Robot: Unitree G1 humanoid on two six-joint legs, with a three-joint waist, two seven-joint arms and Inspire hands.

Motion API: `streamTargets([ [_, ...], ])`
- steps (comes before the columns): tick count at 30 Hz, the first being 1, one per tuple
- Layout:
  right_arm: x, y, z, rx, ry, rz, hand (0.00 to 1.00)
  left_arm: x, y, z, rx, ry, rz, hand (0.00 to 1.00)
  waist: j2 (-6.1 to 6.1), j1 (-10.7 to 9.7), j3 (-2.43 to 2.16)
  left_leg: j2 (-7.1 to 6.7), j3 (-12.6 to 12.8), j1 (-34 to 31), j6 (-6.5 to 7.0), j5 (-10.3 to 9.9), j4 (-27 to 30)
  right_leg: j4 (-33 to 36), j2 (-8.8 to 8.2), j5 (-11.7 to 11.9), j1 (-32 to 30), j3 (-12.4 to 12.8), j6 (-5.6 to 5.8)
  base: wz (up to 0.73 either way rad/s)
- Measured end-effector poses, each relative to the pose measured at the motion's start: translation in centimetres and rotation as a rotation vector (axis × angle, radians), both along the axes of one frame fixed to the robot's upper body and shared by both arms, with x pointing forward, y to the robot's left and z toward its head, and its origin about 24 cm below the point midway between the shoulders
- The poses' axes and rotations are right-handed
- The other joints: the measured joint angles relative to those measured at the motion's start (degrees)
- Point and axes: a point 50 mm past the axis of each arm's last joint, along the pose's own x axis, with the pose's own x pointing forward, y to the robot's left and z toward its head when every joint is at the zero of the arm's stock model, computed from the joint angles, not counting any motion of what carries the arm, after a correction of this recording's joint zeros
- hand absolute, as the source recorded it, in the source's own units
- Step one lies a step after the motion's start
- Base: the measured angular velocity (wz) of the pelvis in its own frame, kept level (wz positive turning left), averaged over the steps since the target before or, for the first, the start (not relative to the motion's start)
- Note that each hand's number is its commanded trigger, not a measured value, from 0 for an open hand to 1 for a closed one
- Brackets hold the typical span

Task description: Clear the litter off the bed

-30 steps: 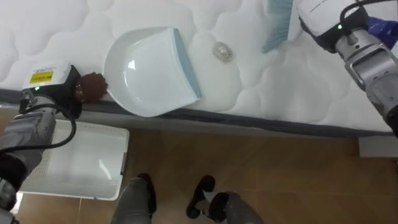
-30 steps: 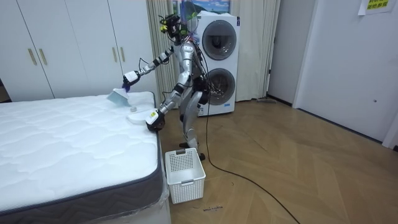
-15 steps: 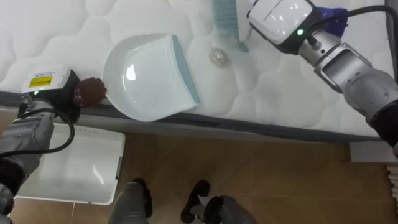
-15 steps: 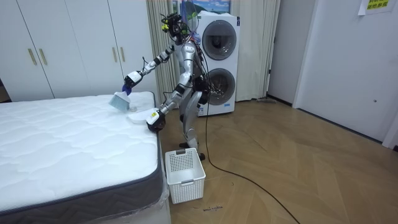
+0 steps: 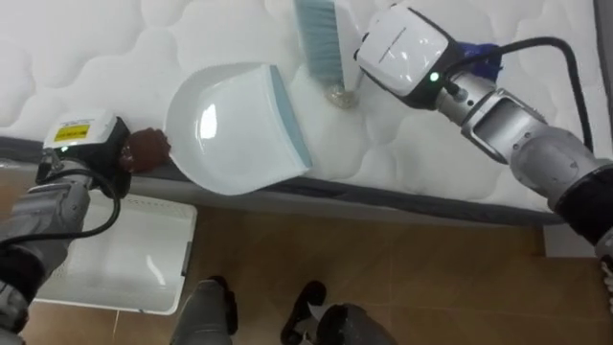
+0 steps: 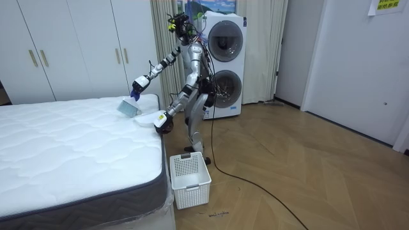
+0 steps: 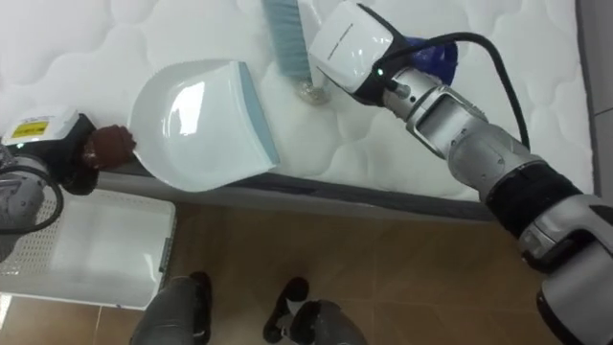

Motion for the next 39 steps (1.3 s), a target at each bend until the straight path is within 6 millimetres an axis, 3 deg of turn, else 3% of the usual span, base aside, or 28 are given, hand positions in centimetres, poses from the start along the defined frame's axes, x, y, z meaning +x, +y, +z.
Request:
streamTargets([
  [4, 0.0, 0.4, -0.1, 0.036, 0.024, -0.01, 1.0, -0.2, -0.1, -0.5, 0.002, 0.016, -0.002, 1.0, 0.74, 0.0, -0.01, -0.22, 0.0, 0.0, -0.04, 0.0, 0.0, 0.1, -0.03, 0.0, 0.0, -0.1, 0.0, 0.0],
  [20, -0.2, 0.0, -1.2, 0.063, 0.073, -0.048, 1.0, -0.4, -0.8, -1.3, 0.003, 0.04, -0.005, 1.0, 0.83, -0.2, -0.11, -0.14, -0.1, 0.2, -0.11, 0.1, 0.6, 0.8, -0.12, -0.1, 0.1, 0.1, -0.4, 0.0],
  [28, 0.2, -2.4, -2.1, 0.06, 0.064, -0.103, 1.0, -0.5, -0.8, -1.3, 0.057, 0.052, -0.028, 1.0, 0.61, -0.4, -0.26, -0.35, -0.1, 0.0, 0.21, 0.3, 1.4, 1.7, -0.94, -0.4, 0.0, 0.1, -0.37, 0.03],
  [31, 0.2, -3.4, -2.5, 0.052, 0.069, -0.132, 1.0, -0.5, -0.7, -1.3, 0.067, 0.054, -0.024, 1.0, 0.23, -0.6, -0.52, -0.32, -0.1, 0.0, 0.23, 0.3, 1.6, 1.7, -1.0, -0.4, -0.1, 0.1, -0.4, 0.0],
  [39, 0.2, -4.3, -2.7, -0.008, 0.03, -0.119, 1.0, -0.5, -0.5, -1.2, 0.075, 0.051, -0.006, 1.0, -0.23, -1.9, -0.82, -0.35, -0.2, -0.7, 0.26, 0.3, 1.8, 1.8, -1.15, -0.3, -0.6, 0.2, -0.45, 0.0],
])
